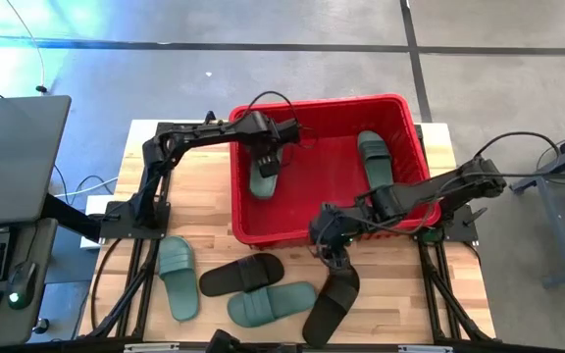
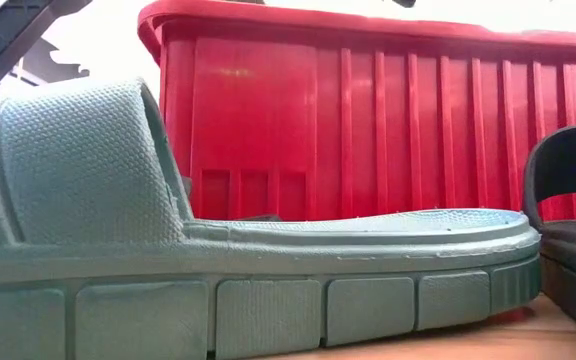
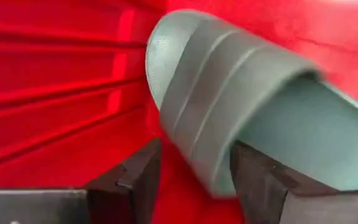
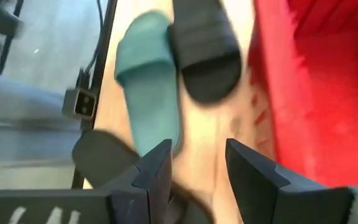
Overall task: Pick and place slides into bin
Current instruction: Put the green slide in the red bin, then put the black slide in the red bin
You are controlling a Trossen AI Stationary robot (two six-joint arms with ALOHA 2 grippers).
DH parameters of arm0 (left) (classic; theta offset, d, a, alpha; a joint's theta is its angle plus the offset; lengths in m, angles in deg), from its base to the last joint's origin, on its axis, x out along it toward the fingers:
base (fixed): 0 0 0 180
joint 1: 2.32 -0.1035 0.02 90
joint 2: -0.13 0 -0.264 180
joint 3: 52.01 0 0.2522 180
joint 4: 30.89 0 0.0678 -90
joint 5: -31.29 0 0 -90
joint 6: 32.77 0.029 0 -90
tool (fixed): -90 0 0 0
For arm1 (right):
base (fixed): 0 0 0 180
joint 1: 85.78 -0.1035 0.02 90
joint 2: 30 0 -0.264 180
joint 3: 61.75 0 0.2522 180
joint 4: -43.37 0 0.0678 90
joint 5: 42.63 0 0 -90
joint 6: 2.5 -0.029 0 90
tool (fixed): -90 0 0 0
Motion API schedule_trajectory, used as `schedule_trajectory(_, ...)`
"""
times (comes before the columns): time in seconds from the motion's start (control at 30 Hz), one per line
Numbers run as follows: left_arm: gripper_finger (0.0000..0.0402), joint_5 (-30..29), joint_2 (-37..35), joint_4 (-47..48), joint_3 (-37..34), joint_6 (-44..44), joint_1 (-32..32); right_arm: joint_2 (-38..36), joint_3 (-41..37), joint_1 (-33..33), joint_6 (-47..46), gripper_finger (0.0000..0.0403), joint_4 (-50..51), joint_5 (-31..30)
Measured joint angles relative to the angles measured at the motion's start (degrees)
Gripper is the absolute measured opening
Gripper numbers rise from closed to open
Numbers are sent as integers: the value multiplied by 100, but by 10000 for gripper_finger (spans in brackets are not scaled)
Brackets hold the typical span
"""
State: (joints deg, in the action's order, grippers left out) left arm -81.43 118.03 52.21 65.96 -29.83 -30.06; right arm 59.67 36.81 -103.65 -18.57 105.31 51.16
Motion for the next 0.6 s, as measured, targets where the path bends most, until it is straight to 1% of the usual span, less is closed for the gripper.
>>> schedule_trajectory(0.1,189,261,-5,322,538,157,62,2,-398,12,-2,139,-469,397)
schedule_trajectory(0.2,193,208,-5,709,1212,296,199,2,-765,-77,101,139,-1397,642)
schedule_trajectory(0.33,191,167,-10,1053,2207,614,405,0,-1181,-245,357,139,-2620,696)
schedule_trajectory(0.43,185,155,-8,1224,3010,823,565,-7,-1497,-310,551,139,-2953,623)
schedule_trajectory(0.47,182,145,-65,1145,3097,914,608,-29,-1603,-320,586,139,-3057,612)
schedule_trajectory(0.53,178,174,-482,646,2751,1045,717,-37,-1790,-312,707,139,-3246,495)
schedule_trajectory(0.6,174,214,-778,506,2661,1032,799,-35,-1924,-308,714,139,-3556,402)
